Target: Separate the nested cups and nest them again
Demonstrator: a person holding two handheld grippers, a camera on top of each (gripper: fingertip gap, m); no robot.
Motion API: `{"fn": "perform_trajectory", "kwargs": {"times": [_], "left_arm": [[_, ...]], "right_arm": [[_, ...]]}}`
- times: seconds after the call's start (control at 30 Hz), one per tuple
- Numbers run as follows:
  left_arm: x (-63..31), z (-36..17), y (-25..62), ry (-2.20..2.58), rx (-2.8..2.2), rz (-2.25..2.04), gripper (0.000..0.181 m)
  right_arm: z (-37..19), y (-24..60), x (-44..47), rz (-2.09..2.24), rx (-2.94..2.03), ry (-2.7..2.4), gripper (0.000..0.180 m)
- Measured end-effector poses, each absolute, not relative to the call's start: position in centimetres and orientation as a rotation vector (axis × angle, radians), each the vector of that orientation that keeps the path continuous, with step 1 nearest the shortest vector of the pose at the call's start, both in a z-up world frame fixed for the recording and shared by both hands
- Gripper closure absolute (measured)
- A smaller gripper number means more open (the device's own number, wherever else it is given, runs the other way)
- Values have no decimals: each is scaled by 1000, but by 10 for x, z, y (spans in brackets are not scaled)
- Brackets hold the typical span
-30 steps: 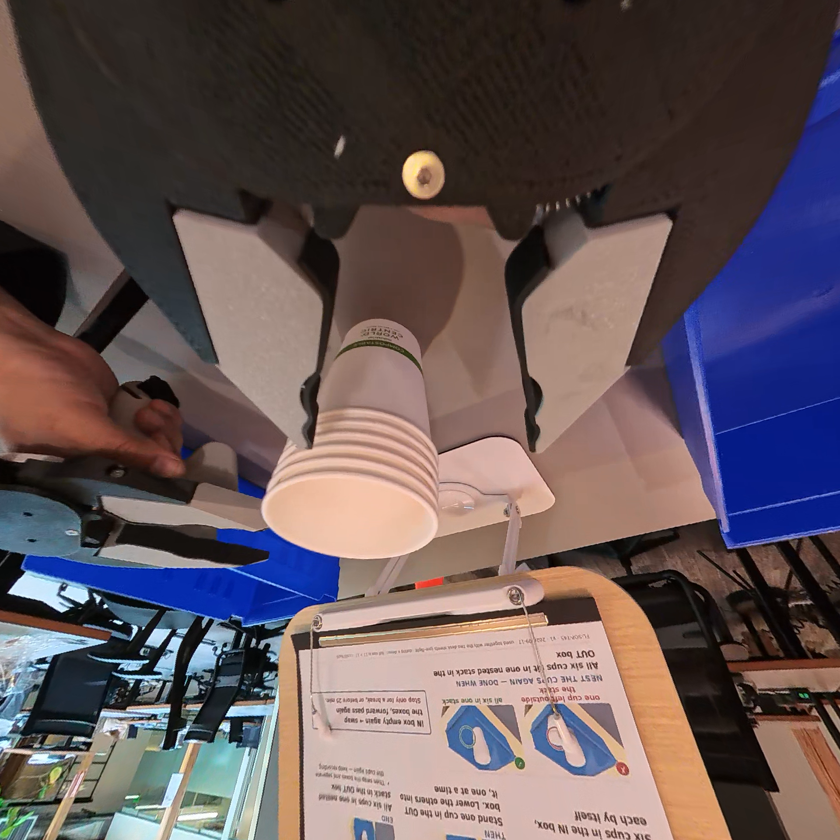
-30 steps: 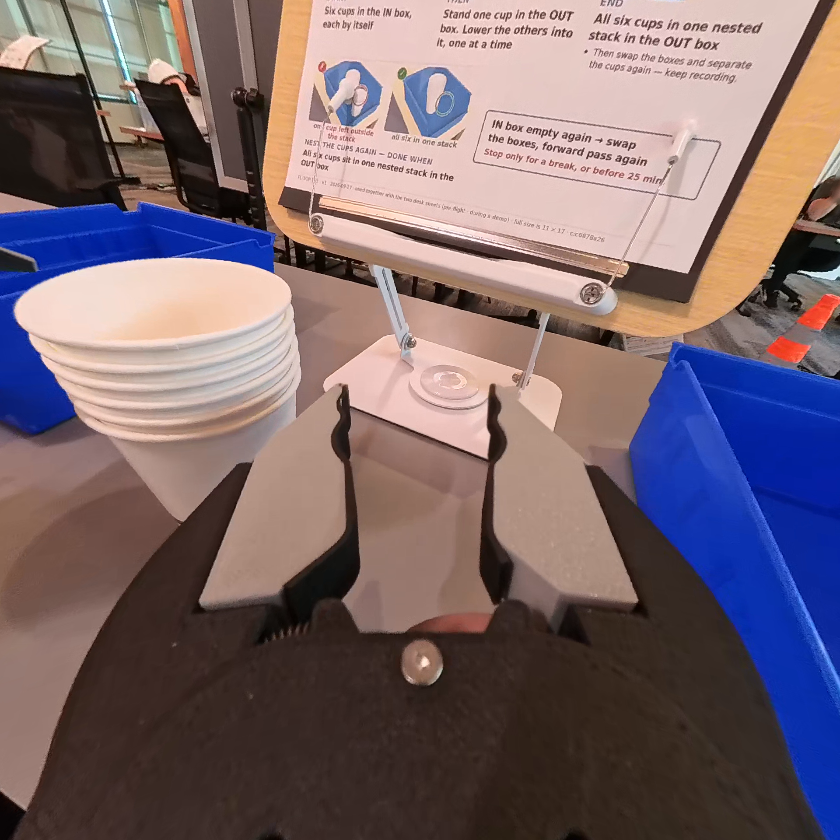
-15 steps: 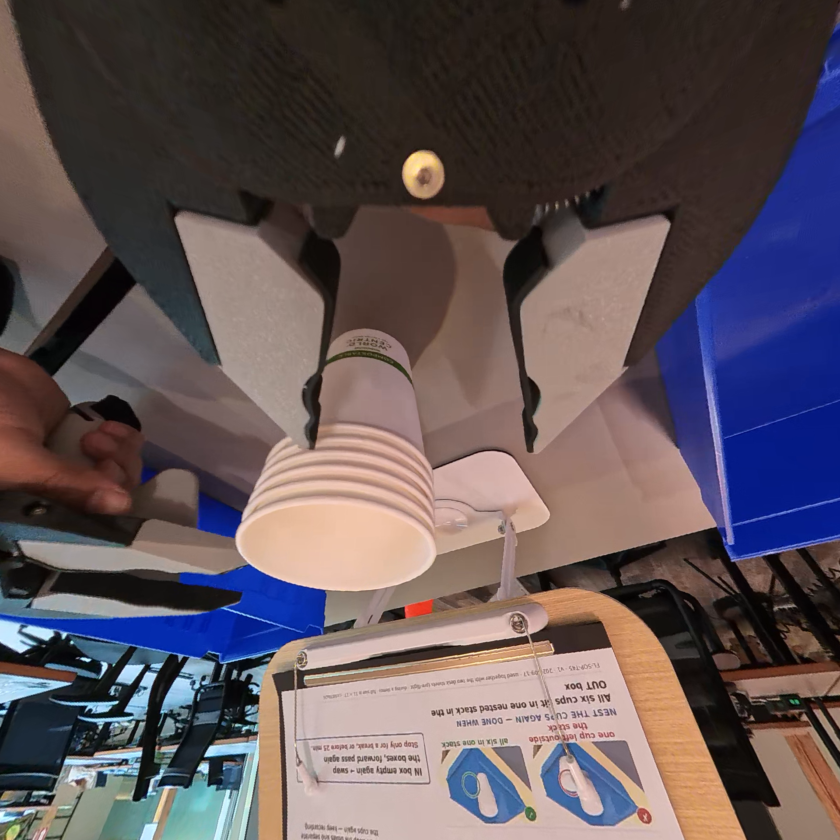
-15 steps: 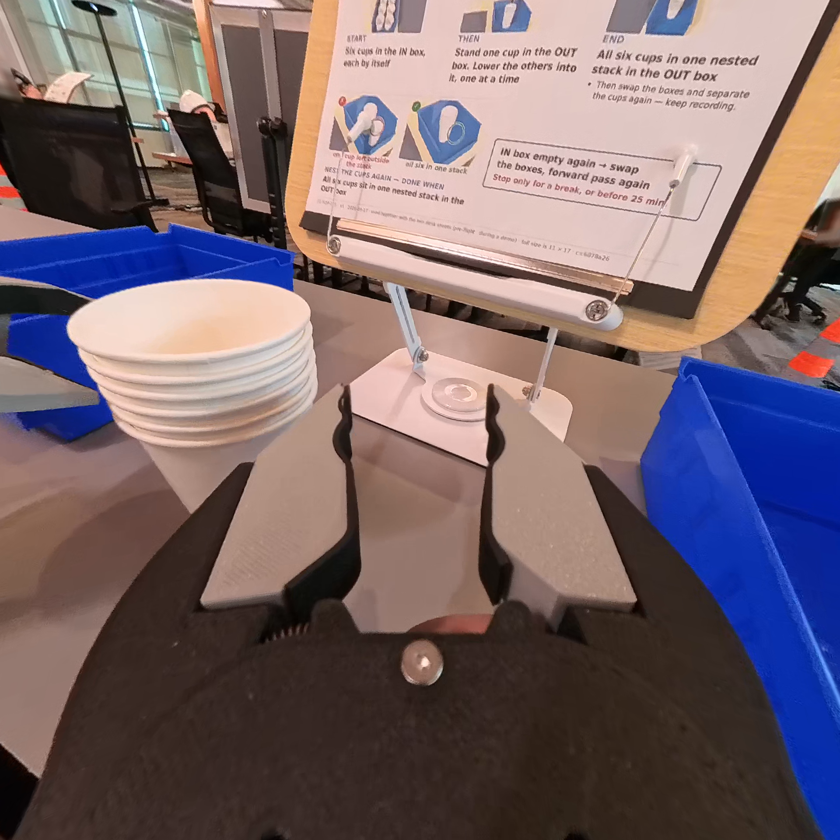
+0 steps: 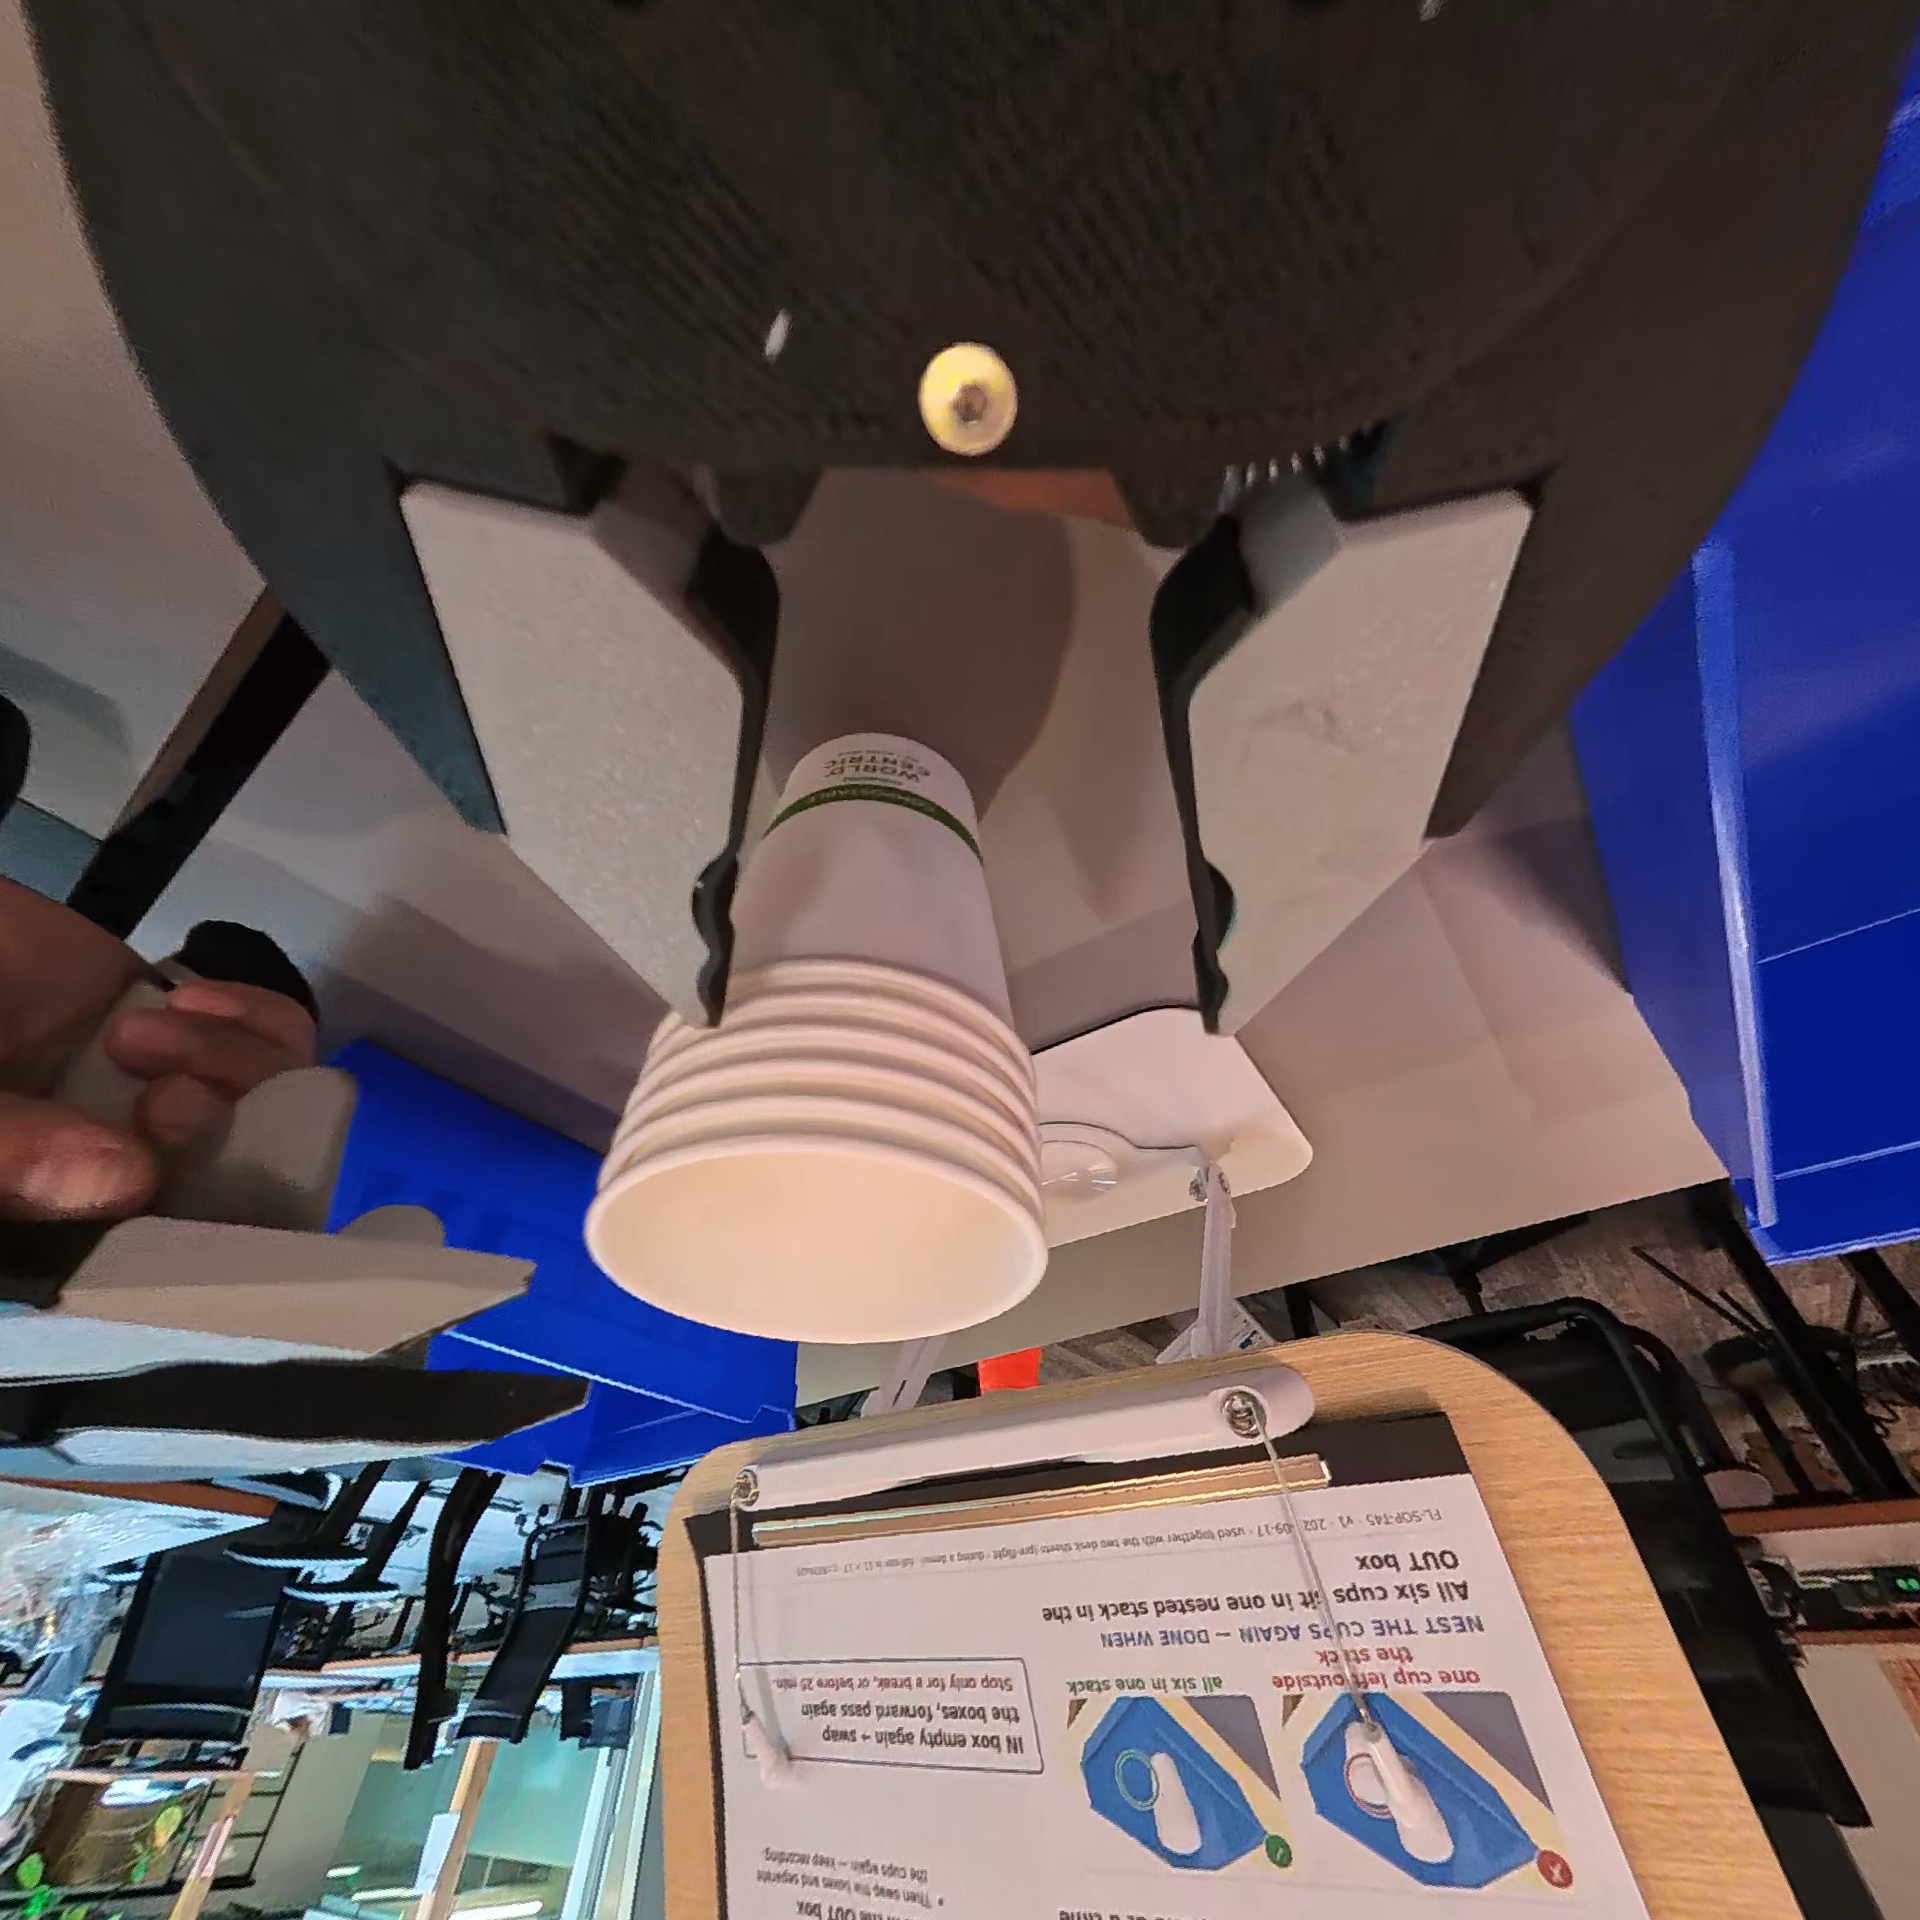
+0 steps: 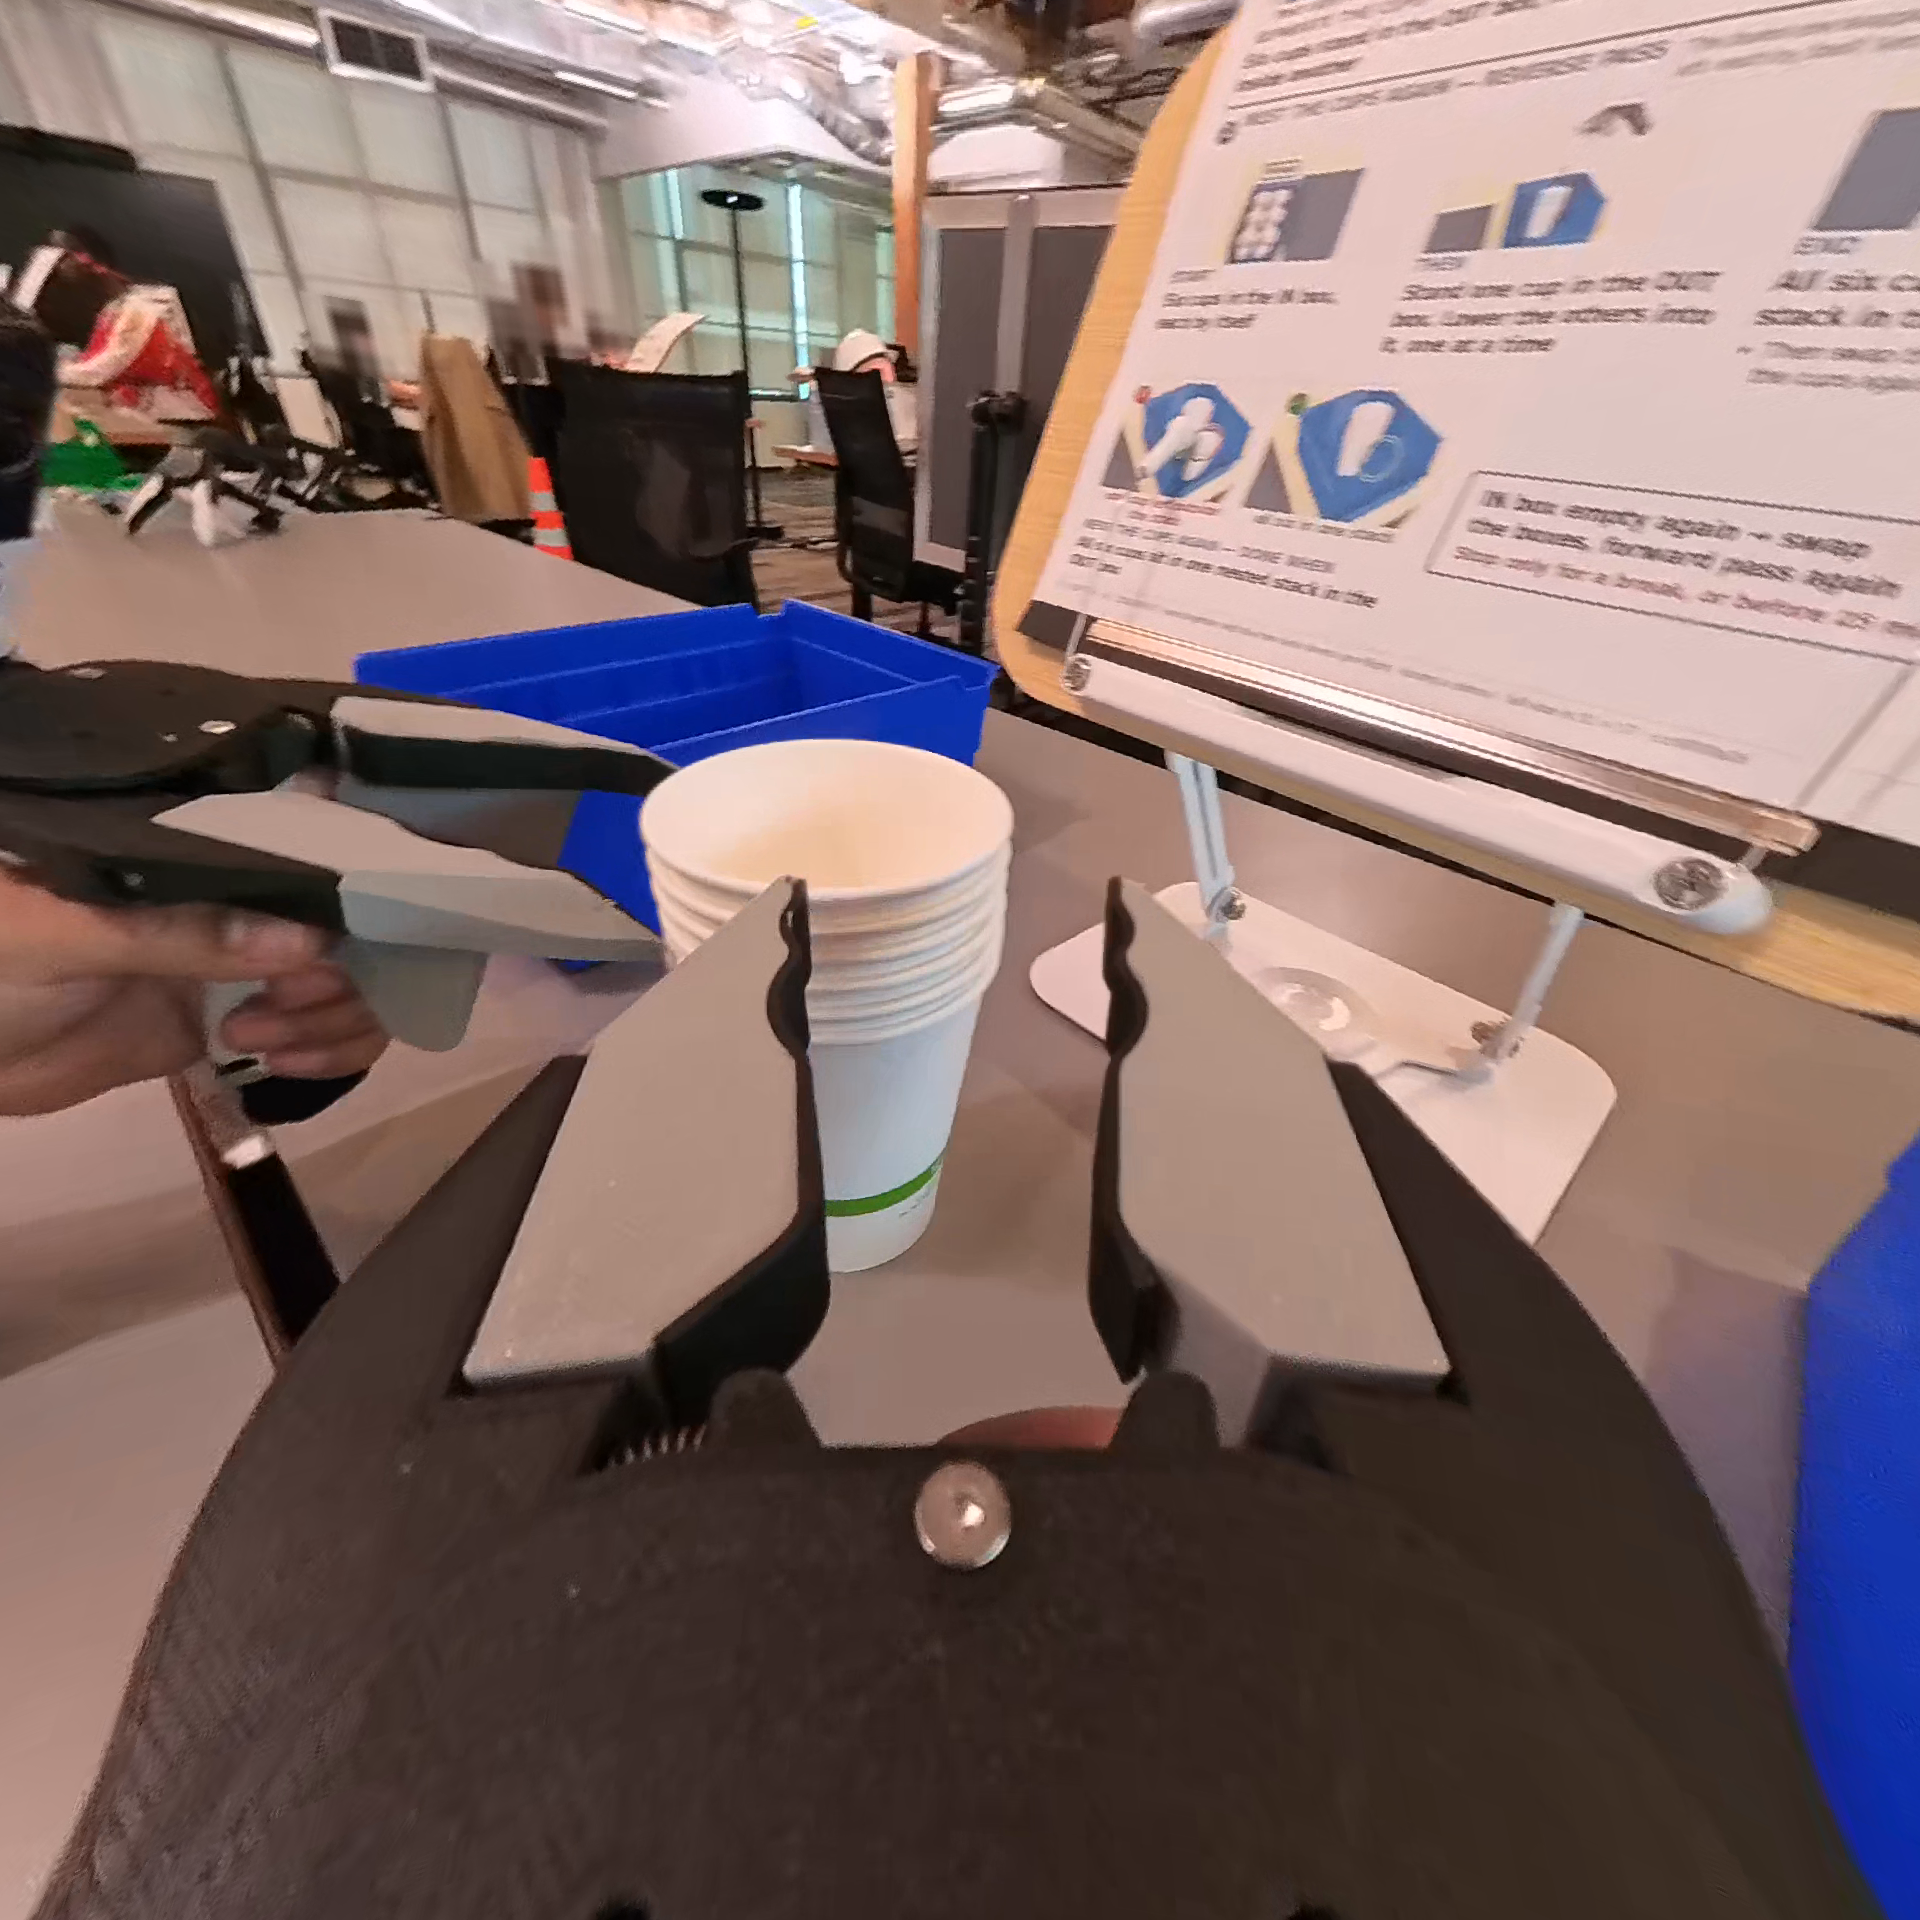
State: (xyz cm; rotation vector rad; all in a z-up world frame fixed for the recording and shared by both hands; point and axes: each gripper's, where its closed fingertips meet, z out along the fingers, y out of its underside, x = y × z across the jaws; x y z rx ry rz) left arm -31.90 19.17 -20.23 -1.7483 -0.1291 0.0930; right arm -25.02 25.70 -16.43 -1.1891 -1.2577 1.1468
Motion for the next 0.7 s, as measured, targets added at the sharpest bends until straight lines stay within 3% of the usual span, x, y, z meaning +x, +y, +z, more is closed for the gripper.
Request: {"fn": "perform_trajectory", "kwargs": {"times": [0.37,0.7], "left_arm": [[-308,-212,199,-69,-1780,97,94],[-306,-219,201,-57,-1807,91,94]], "right_arm": [[-138,221,-265,885,-1095,-1714,140],[-152,215,-271,643,-1206,-2007,143]]}}
